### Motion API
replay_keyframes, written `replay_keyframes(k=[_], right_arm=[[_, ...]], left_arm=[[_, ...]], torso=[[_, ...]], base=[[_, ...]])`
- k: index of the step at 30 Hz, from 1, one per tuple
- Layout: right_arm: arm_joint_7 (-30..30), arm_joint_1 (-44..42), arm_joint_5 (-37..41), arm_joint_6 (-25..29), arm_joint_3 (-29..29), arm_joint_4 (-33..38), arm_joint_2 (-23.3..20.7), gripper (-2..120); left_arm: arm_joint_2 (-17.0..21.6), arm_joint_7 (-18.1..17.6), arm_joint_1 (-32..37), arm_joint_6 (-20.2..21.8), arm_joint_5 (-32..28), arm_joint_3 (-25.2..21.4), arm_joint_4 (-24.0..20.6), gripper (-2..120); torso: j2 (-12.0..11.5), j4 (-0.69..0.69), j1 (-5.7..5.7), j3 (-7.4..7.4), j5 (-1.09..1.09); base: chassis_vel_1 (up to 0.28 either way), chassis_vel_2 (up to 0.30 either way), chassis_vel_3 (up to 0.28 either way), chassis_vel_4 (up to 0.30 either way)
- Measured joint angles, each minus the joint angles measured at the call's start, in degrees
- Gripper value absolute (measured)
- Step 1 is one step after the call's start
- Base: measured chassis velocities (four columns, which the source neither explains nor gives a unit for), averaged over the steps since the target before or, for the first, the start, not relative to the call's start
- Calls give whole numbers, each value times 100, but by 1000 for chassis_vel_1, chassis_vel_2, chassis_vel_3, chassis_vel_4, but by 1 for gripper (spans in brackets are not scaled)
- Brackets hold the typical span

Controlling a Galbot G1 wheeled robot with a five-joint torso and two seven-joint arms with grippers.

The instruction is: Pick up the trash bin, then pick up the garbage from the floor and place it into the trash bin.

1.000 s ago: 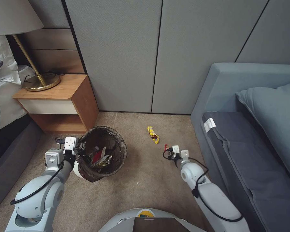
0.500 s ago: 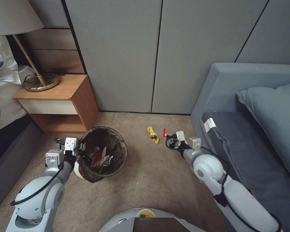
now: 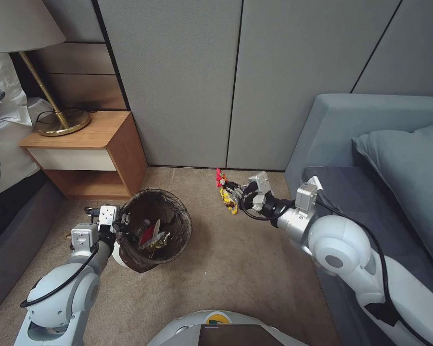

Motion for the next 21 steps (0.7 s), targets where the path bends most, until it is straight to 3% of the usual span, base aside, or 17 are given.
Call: replay_keyframes(k=[5, 10, 15, 21], right_arm=[[-209, 553, 675, 15, -239, 168, -222, 0], [-138, 1563, 1331, -36, -903, 123, -260, 0], [214, 2595, 1847, -108, -1948, -132, 45, 0], [587, 3205, 2274, -156, -2689, -323, 454, 0]], left_arm=[[-17, 1, -19, 0, 22, 9, 42, 7], [-56, 5, -39, 0, 45, 30, 111, 7], [-62, 8, -86, 0, 60, 36, 196, 7], [-46, 8, -111, 0, 60, 5, 254, 7]], torso=[[0, 0, 0, 0, 0], [0, 0, 0, 0, -1], [0, 1, 0, 0, -1], [0, 1, 0, 1, -2]], base=[[0, 0, 0, 0], [0, 0, 0, 0], [0, 0, 0, 0], [0, 0, 0, 0]])
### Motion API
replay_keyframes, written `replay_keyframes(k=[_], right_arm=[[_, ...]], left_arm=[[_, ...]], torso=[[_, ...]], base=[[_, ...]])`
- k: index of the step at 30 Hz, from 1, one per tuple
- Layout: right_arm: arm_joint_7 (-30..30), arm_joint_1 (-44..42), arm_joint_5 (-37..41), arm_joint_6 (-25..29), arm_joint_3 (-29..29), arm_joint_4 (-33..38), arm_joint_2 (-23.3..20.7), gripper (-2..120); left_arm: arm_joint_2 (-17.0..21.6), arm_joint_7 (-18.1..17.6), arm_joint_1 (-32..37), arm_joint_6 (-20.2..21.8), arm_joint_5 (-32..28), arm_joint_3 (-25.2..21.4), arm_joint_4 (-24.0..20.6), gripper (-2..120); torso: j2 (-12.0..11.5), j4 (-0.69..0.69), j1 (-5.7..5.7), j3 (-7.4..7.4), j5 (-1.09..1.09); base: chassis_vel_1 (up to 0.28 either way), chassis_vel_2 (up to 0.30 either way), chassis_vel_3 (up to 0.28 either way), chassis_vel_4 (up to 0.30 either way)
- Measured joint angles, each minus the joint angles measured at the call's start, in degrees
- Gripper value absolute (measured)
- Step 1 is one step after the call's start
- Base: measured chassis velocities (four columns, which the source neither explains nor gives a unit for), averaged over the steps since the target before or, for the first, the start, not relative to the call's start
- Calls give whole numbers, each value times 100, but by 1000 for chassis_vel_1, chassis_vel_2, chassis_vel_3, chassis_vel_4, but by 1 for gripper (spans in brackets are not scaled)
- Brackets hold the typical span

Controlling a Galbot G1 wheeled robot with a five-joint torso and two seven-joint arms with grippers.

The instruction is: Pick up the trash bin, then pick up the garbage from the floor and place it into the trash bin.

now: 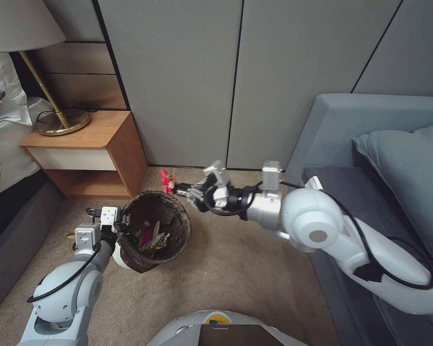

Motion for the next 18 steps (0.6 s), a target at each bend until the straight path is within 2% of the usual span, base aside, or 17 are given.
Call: replay_keyframes(k=[2, 6, 18], right_arm=[[235, 325, 225, -22, -435, -144, 231, 0], [382, 498, 279, -32, -868, -337, 435, 0], [561, 482, 32, -70, -1495, -863, 886, 0]], left_arm=[[18, 0, -7, 0, -1, -18, 38, 7], [41, 1, -33, 0, -12, -33, 50, 7], [119, 12, -38, 0, -72, -94, 55, 7]], torso=[[0, 0, 0, 0, 0], [0, 1, 0, 0, -1], [0, 0, 0, 0, 0]], base=[[0, 0, 0, 0], [0, 0, 0, 0], [0, 0, 0, 0]])
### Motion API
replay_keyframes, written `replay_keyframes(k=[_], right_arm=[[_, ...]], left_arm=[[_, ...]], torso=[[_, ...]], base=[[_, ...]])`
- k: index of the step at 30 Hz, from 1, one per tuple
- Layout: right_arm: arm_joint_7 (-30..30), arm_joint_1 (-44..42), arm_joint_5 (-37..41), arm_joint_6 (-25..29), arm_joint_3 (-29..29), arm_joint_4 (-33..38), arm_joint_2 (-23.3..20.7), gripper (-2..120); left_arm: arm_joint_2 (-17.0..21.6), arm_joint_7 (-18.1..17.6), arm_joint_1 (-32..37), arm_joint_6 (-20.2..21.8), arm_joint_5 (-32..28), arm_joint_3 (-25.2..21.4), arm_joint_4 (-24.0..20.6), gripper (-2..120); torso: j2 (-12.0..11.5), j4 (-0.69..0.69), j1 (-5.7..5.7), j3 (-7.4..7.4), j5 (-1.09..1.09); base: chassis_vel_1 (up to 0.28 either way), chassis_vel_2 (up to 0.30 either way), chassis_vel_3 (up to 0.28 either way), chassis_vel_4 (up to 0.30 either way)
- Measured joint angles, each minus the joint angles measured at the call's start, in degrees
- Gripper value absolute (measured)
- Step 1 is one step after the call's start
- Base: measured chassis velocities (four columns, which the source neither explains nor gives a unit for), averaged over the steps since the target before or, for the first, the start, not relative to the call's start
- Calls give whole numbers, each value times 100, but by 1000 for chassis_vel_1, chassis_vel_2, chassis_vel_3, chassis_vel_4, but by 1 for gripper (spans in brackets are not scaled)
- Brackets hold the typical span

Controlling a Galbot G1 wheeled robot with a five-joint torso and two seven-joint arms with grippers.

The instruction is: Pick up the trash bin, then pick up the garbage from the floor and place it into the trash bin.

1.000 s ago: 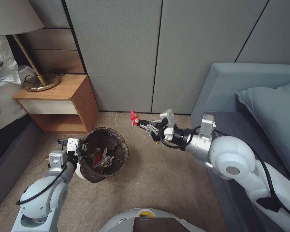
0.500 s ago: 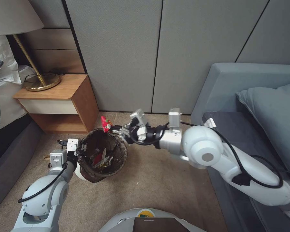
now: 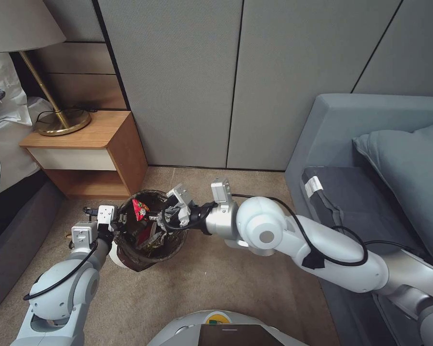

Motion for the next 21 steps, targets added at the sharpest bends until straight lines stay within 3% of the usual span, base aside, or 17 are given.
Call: replay_keyframes(k=[21], right_arm=[[25, -175, -496, -127, -324, -1014, 359, 0]], left_arm=[[-29, 21, -3, 0, -43, -47, 55, 7]], torso=[[0, 0, 0, 0, 1]], base=[[0, 0, 0, 0]])
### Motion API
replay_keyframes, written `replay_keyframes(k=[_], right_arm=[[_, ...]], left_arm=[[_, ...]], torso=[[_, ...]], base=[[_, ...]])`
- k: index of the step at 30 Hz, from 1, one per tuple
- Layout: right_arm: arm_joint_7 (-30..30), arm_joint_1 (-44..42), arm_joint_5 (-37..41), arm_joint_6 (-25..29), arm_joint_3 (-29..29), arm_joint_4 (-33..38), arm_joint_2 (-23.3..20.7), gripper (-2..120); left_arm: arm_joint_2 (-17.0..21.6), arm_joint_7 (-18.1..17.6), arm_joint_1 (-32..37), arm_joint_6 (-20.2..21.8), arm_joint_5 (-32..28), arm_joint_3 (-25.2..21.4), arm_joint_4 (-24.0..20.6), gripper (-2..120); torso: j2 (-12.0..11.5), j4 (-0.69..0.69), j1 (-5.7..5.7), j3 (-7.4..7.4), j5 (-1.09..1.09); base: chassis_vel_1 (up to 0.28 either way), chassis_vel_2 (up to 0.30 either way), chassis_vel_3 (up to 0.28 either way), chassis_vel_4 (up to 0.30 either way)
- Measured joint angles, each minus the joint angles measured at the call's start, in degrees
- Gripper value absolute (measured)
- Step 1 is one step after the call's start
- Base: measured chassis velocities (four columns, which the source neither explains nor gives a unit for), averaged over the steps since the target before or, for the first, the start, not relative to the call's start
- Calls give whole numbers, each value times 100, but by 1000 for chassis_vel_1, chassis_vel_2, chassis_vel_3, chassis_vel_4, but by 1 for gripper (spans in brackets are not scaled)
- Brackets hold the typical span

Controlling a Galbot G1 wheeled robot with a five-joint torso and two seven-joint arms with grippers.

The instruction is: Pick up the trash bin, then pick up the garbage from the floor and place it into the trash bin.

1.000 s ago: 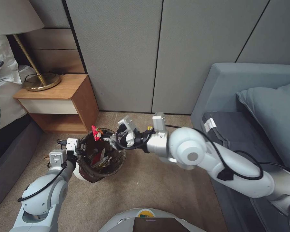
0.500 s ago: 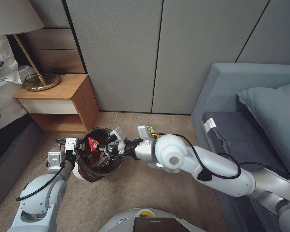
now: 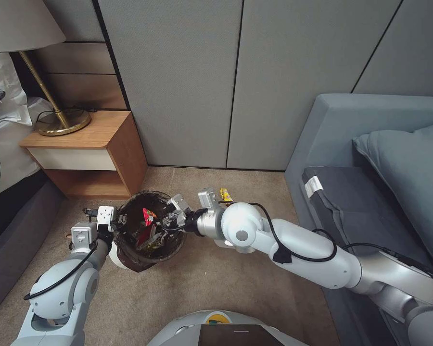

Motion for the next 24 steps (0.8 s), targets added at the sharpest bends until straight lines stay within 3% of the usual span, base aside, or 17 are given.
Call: replay_keyframes(k=[7, 9, 21, 24], right_arm=[[-79, 10, -51, 69, -66, -298, 257, 0], [-86, 23, -62, 69, -78, -335, 286, 6], [-104, 121, -174, 131, -119, -672, 710, 48], [-101, 205, -173, 138, -119, -725, 797, 64]], left_arm=[[-23, 22, 16, 0, -9, -12, -43, 7], [-25, 23, 14, 0, -9, -9, -44, 7], [-47, 32, 18, 0, -9, -18, -26, 7], [-54, 33, 6, 0, -9, -18, -14, 7]], torso=[[0, 1, 0, 0, 0], [0, 1, 0, 0, 0], [0, 1, 0, 0, 0], [0, 1, 0, 0, 0]], base=[[0, 0, 0, 0], [0, 0, 0, 0], [0, 0, 0, 0], [0, 0, 0, 0]])
